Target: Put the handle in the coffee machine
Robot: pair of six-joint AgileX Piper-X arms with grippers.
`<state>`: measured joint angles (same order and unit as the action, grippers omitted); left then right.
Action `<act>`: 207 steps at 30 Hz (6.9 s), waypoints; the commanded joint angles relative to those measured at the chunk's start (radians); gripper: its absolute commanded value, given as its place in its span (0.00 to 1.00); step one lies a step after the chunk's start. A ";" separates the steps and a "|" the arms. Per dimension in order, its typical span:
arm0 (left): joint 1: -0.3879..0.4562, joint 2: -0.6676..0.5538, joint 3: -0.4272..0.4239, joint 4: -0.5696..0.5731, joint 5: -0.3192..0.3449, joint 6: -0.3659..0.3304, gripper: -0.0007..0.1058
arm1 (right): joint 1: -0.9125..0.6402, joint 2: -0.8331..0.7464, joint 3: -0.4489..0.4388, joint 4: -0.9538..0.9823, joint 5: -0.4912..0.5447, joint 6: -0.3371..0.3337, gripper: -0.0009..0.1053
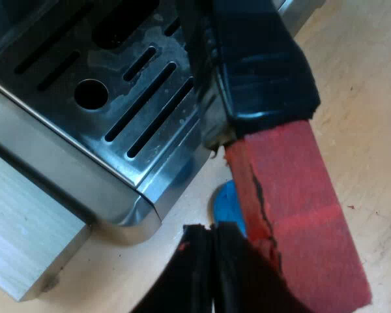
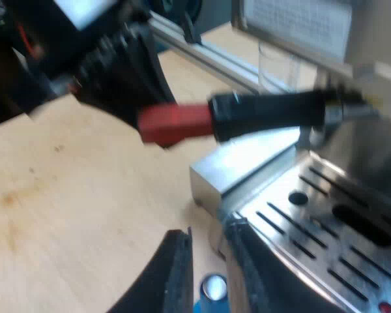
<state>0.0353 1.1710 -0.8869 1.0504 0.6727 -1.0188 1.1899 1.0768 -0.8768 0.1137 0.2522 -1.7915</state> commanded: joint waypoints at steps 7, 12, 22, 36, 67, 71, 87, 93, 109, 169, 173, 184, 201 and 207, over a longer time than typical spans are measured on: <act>-0.006 -0.068 -0.005 0.002 0.000 -0.012 0.01 | 0.002 -0.013 -0.148 0.172 -0.047 -0.005 0.16; -0.006 -0.073 -0.005 0.033 0.010 -0.015 0.01 | 0.002 -0.014 -0.175 0.204 -0.047 -0.005 0.16; -0.077 -0.074 -0.005 0.077 0.020 -0.018 0.01 | 0.002 -0.023 -0.195 0.221 -0.047 -0.005 0.16; -0.208 -0.074 -0.005 0.036 -0.009 -0.124 0.01 | 0.002 -0.080 -0.195 0.340 -0.028 -0.007 0.16; -0.579 -0.076 -0.005 -0.266 -0.009 -0.410 0.01 | 0.002 -0.120 -0.195 0.340 0.078 -0.010 0.16; -0.599 -0.076 -0.005 -0.311 0.015 -0.386 0.01 | 0.002 -0.120 -0.195 0.340 0.116 -0.010 0.16; -0.657 -0.071 -0.005 -0.355 -0.041 -0.386 0.01 | 0.002 -0.120 -0.195 0.340 0.118 -0.010 0.16; -0.631 -0.074 -0.005 -0.220 -0.133 -0.330 0.01 | 0.002 -0.120 -0.195 0.340 0.118 -0.010 0.16; -0.359 -0.250 -0.005 -0.038 -0.176 -0.255 0.01 | 0.002 -0.120 -0.195 0.493 0.034 0.000 0.16; -0.226 -0.507 -0.230 0.076 -0.238 -0.442 0.77 | -0.307 -0.137 -0.389 0.822 -0.006 0.237 0.77; -0.226 -0.511 -0.260 0.108 -0.258 -0.442 0.77 | -0.484 -0.182 -0.400 0.859 -0.068 0.210 0.77; -0.164 -0.576 -0.259 0.113 -0.259 -0.437 0.77 | -0.809 -0.306 -0.400 1.019 -0.130 0.083 0.77; -0.152 -0.756 -0.259 0.163 -0.278 -0.411 0.77 | -0.997 -0.629 -0.241 1.051 -0.113 0.057 0.77; -0.152 -0.864 -0.255 0.163 -0.278 -0.411 0.77 | -0.997 -0.819 -0.184 1.051 -0.096 -0.007 0.77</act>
<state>-0.1165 0.3267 -1.1403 1.2186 0.4026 -1.4302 0.1999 0.2927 -1.0655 1.1638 0.1560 -1.7758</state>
